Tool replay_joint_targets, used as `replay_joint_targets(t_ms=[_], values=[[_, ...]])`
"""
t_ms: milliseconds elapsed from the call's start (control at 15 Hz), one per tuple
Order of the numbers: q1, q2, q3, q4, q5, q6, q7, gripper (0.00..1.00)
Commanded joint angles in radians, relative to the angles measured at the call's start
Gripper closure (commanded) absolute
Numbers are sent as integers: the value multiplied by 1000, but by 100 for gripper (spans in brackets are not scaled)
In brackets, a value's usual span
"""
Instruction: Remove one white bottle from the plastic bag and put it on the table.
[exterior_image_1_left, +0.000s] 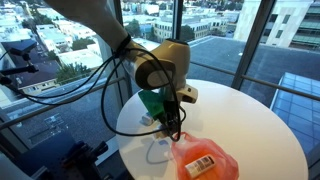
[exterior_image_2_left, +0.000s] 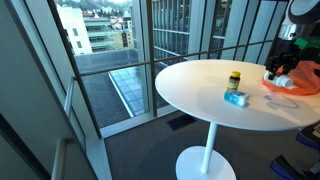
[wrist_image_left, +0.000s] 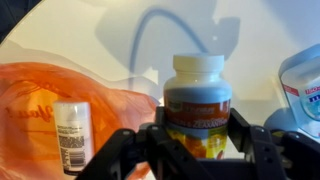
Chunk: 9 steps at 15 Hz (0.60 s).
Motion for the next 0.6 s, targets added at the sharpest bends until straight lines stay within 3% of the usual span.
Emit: replay_joint_targets(t_ms=[0, 533], values=[[-7, 10, 18, 29, 13, -7, -25, 64], [-12, 163, 35, 172, 22, 16, -23, 64]])
